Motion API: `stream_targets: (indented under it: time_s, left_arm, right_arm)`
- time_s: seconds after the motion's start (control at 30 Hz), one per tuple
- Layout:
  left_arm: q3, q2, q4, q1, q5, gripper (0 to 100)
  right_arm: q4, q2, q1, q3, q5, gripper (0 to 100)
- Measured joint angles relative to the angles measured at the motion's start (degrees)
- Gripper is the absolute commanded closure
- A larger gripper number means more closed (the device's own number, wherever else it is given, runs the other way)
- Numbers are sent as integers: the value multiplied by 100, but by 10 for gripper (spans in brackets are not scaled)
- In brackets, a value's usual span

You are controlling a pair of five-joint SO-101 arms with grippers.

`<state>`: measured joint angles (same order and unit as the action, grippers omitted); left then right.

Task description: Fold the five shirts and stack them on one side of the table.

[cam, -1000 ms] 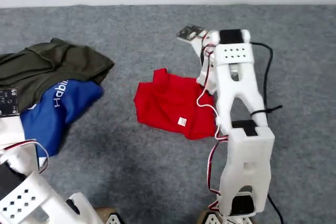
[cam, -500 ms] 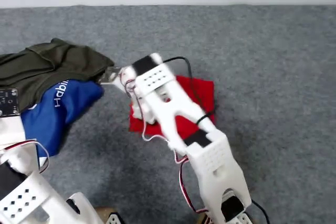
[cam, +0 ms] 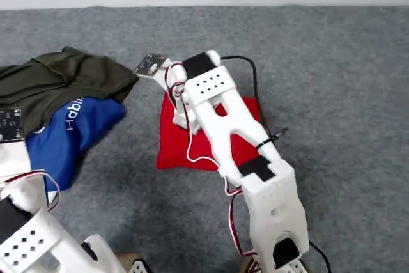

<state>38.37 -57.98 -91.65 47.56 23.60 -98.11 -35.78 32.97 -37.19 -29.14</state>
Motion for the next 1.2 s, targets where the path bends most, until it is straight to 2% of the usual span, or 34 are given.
stream_targets:
  time_s: [0.2, 0.33, 0.57, 0.73, 0.93, 1.2]
  left_arm:
    - [0, 0, 0, 0, 0, 985]
    - [0, 0, 0, 0, 0, 985]
    - [0, 0, 0, 0, 0, 985]
    - [0, 0, 0, 0, 0, 985]
    - [-105, 0, 0, 0, 0, 985]
    - [-193, 0, 0, 0, 0, 985]
  right_arm:
    - [-35, -457, 712, 0, 53, 988]
    - [-62, -747, 1116, 0, 343, 988]
    - [-237, -756, 1231, -141, 466, 988]
    - [-237, 9, 818, -158, 870, 983]
    - [-237, 985, -62, 9, 2233, 976]
    - [-237, 1240, -1002, 1468, 3534, 697]
